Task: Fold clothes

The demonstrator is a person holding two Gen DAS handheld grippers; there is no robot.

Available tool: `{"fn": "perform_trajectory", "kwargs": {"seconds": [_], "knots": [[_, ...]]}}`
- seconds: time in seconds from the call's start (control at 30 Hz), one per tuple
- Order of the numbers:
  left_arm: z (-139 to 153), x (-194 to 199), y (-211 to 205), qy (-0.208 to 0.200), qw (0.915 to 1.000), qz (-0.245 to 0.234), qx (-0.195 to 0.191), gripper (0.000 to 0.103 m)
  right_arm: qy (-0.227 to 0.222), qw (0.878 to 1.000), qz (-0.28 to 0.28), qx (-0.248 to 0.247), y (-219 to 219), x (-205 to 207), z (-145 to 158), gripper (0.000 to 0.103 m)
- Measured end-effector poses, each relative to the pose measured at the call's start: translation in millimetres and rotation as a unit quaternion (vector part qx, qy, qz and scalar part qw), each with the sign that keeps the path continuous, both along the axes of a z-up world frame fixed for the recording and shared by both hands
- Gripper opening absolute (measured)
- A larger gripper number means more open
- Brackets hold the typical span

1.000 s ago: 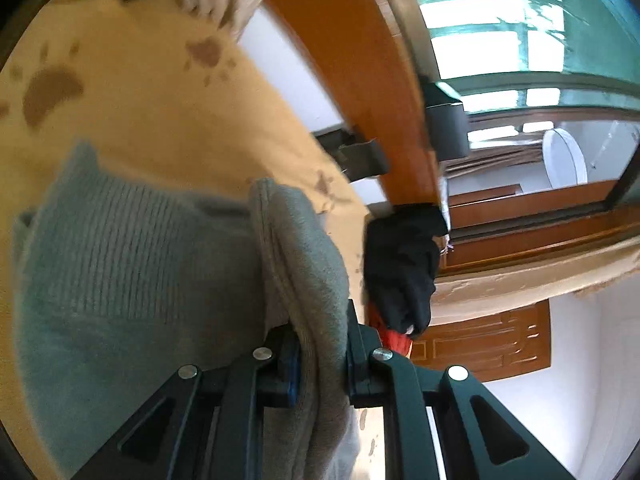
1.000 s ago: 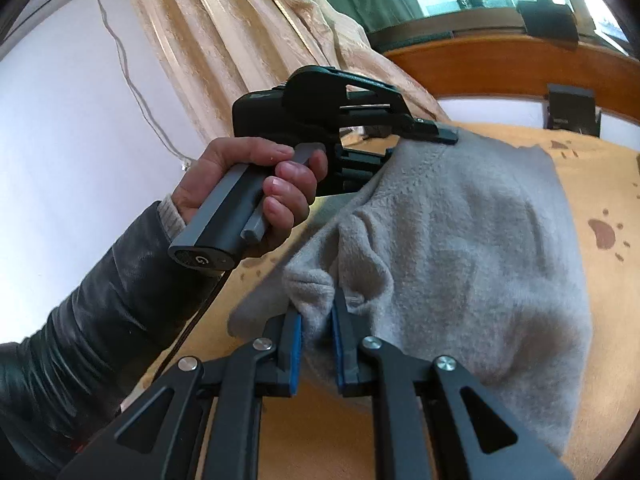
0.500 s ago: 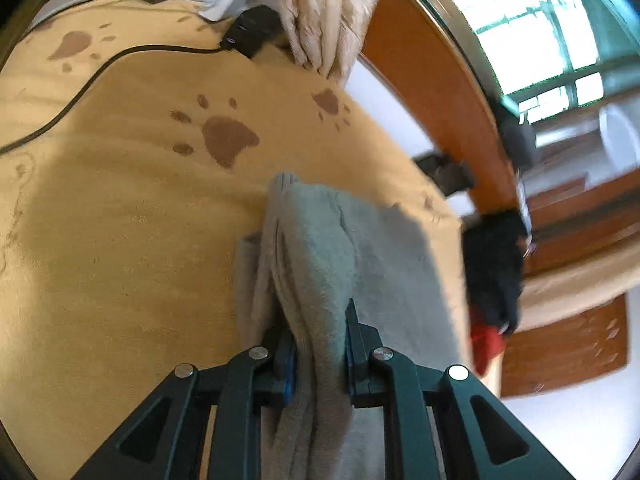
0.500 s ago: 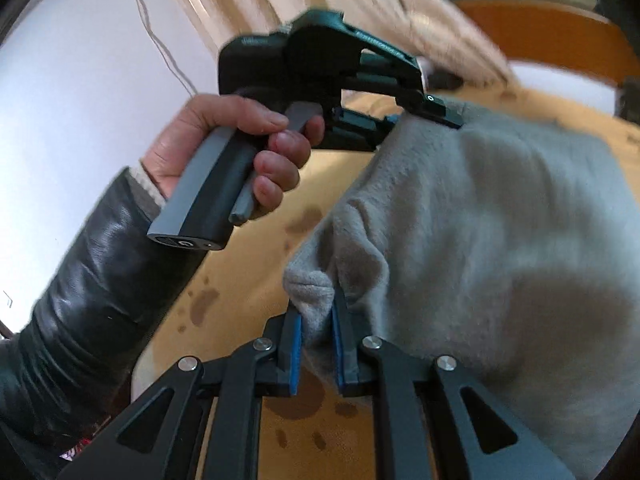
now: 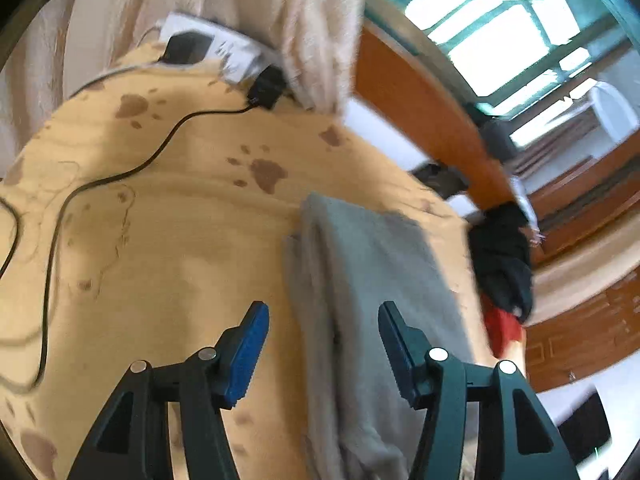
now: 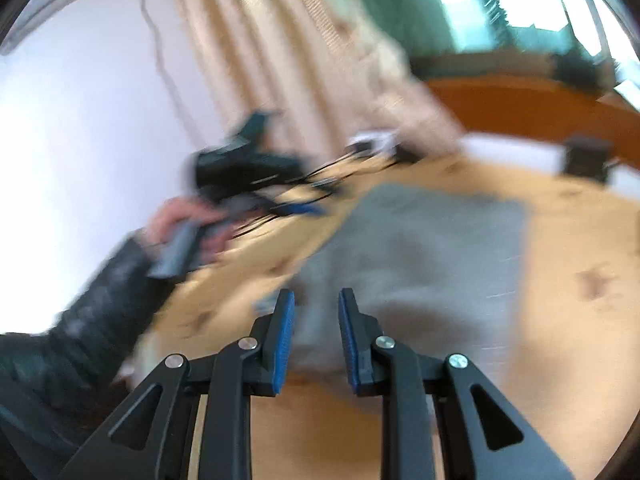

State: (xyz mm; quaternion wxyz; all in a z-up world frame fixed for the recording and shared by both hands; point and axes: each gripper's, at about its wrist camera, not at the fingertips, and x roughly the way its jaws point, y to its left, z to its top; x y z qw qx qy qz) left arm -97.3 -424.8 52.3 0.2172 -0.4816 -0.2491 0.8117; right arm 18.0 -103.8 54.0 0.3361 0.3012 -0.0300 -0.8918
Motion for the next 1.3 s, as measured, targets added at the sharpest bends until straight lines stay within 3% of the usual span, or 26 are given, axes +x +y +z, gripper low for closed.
{"fn": "perform_trajectory", "kwargs": {"seconds": [0.1,0.2,0.3,0.4,0.47,0.5,0.67,0.7,0.8,0.9,0.97,1.17,1.3], "knots": [[14.9,34.6,12.1,0.027,0.999,-0.026,0.025,0.064,0.026,0.996,-0.061,0.06,25.0,-0.4,-4.8,0.026],[9.6,61.2,45.6,0.03,0.9966,-0.07,0.032,0.065,-0.001,0.993,-0.066,0.1,38.0,2.5,-18.7,0.026],[-7.1,76.2,63.0,0.008,0.9969,-0.076,0.021,0.065,-0.018,0.992,-0.063,0.105,44.8,9.4,-28.5,0.032],[-25.4,84.3,50.2,-0.016,0.9985,-0.046,0.025,0.065,-0.013,0.991,-0.068,0.118,46.7,20.7,-31.1,0.053],[-35.2,90.3,34.3,-0.028,0.9982,-0.026,0.046,0.065,-0.01,0.991,-0.069,0.116,48.6,28.9,-28.5,0.081],[-38.2,93.9,26.0,-0.033,0.9974,-0.018,0.062,0.065,-0.007,0.991,-0.069,0.115,49.5,31.6,-27.5,0.083],[-33.7,110.4,16.6,-0.024,0.9861,-0.031,0.162,0.065,-0.012,0.99,-0.075,0.115,51.0,32.6,-32.2,0.083],[-29.9,112.0,17.2,-0.015,0.9858,-0.033,0.164,0.065,-0.015,0.99,-0.078,0.113,51.8,31.1,-33.2,0.083],[-25.7,110.4,25.3,-0.011,0.9933,-0.023,0.113,0.065,-0.026,0.99,-0.085,0.111,53.6,26.3,-36.4,0.083],[-37.2,108.1,31.5,-0.036,0.9969,-0.013,0.069,0.065,-0.031,0.989,-0.084,0.119,52.9,26.5,-38.8,0.083],[-46.1,109.1,32.0,-0.043,0.9969,-0.004,0.065,0.065,-0.032,0.987,-0.081,0.133,50.7,28.4,-41.7,0.083],[-58.0,115.9,15.8,-0.04,0.9924,0.03,0.112,0.065,-0.033,0.982,-0.093,0.159,44.3,14.8,-48.1,0.083],[-60.3,118.6,17.5,-0.031,0.9941,0.045,0.094,0.065,-0.054,0.978,-0.122,0.162,51.4,-7.0,-57.9,0.083]]}}
